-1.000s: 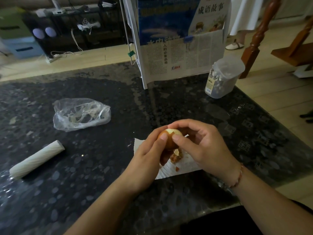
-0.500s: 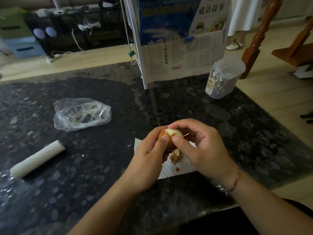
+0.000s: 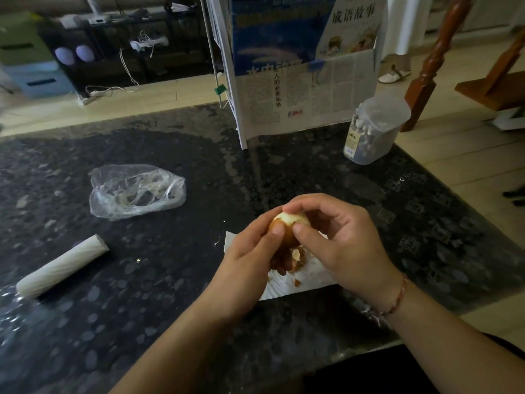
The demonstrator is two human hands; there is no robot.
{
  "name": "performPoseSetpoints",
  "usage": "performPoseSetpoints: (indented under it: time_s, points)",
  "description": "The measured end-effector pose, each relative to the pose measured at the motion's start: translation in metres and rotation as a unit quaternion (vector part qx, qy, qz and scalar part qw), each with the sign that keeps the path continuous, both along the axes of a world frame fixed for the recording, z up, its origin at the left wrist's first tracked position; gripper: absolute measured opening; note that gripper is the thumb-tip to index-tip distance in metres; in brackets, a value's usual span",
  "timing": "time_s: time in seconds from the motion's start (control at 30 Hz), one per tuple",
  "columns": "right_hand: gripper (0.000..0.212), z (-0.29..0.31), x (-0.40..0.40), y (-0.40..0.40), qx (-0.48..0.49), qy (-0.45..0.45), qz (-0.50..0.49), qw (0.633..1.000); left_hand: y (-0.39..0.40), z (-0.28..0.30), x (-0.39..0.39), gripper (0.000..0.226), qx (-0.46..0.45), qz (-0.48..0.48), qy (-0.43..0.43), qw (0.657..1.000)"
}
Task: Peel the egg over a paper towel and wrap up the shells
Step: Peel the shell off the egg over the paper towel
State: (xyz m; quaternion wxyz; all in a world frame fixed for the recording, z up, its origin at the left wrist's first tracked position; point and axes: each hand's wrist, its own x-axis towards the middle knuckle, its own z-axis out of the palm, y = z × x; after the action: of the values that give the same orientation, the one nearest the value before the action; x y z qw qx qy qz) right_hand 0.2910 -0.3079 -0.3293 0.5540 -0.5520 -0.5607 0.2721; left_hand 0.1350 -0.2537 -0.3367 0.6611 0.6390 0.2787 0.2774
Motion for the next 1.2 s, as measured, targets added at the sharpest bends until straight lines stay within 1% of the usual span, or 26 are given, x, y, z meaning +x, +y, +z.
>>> performPoseSetpoints:
  time_s: [0.1,0.23,0.4,0.5,0.63,0.73,0.83,0.93,1.0,1.03,1.2]
  points:
    - [0.021,-0.001,0.001,0.001,-0.021,-0.013,0.0,1.0,0.0,-0.002,0.0,0.041,0.009,0.0,0.008,1.0]
    - [0.03,0.0,0.007,0.001,-0.049,0.019,0.066,0.996,0.001,-0.001,-0.001,0.044,-0.049,0.017,-0.012,0.999]
    - [0.026,0.0,0.006,0.001,-0.04,0.056,0.062,0.996,0.001,0.001,-0.001,0.044,-0.064,-0.013,-0.019,0.998]
    - [0.024,0.0,0.005,0.001,-0.037,0.065,0.056,0.996,-0.001,0.003,-0.001,0.044,-0.044,-0.022,-0.008,0.999]
    - [0.023,0.002,0.003,0.0,-0.039,0.044,0.029,0.998,0.0,0.003,-0.002,0.043,0.003,-0.026,0.021,0.999]
    - [0.024,0.0,-0.001,-0.001,-0.044,0.025,0.012,0.999,0.001,0.003,-0.001,0.038,0.01,-0.008,0.028,1.0]
    - [0.027,-0.002,-0.001,-0.001,-0.047,0.018,0.018,0.999,0.003,0.001,0.0,0.037,0.001,0.003,0.023,1.0]
    - [0.034,0.0,0.005,0.0,-0.042,0.02,0.042,0.998,0.003,0.0,-0.001,0.04,-0.04,-0.012,-0.007,0.999]
    - [0.039,0.001,0.01,-0.001,-0.04,-0.012,0.054,0.998,0.003,-0.001,-0.003,0.042,-0.076,-0.016,-0.036,0.996]
    - [0.038,0.002,0.011,0.0,-0.039,-0.034,0.056,0.997,0.003,-0.001,-0.004,0.04,-0.078,-0.013,-0.043,0.996]
    - [0.022,0.002,0.014,0.001,-0.015,-0.128,0.019,0.991,0.003,-0.006,-0.005,0.037,-0.004,0.024,-0.004,1.0]
